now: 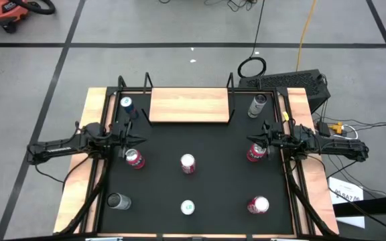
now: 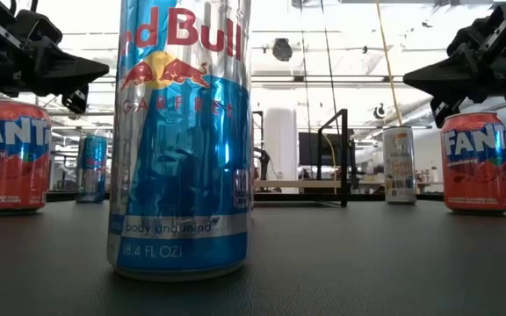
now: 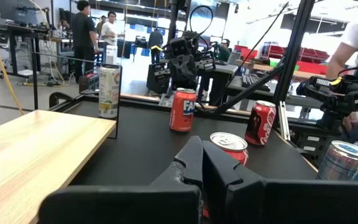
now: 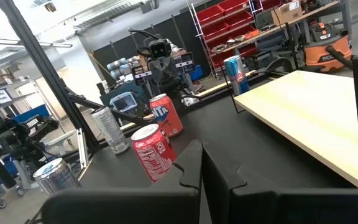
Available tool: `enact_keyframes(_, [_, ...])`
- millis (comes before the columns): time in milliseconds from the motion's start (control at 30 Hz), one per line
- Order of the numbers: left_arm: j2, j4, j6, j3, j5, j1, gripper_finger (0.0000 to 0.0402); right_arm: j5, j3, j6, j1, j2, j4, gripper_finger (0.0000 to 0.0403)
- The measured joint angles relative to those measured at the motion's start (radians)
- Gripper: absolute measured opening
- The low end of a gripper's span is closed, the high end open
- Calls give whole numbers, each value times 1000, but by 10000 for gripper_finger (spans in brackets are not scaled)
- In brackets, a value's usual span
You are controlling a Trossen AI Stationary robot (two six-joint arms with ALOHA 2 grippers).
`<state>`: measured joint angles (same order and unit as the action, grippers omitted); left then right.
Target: Place canned beverage on shelf
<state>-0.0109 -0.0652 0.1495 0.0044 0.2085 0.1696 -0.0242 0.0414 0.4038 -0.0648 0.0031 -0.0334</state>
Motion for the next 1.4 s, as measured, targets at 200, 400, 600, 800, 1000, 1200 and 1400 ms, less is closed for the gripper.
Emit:
enact_keyframes(200, [0,0,0,0,0,0,2,0,0,0,0,0,0,0])
enact_keyframes(400, [0,0,0,0,0,0,2,0,0,0,0,0,0,0])
enact_keyframes(600, [0,0,0,0,0,0,2,0,0,0,0,0,0,0])
enact_keyframes(800, [0,0,0,0,0,0,2,0,0,0,0,0,0,0])
enact_keyframes(1000, [0,0,0,0,0,0,2,-1,0,2,0,0,-4,0])
enact_keyframes(1200, [0,0,0,0,0,0,2,-2,0,108,0,0,-22,0])
enact_keyframes(1400, [0,0,-17,0,-21,0,2,-9,0,461,0,0,-51,0])
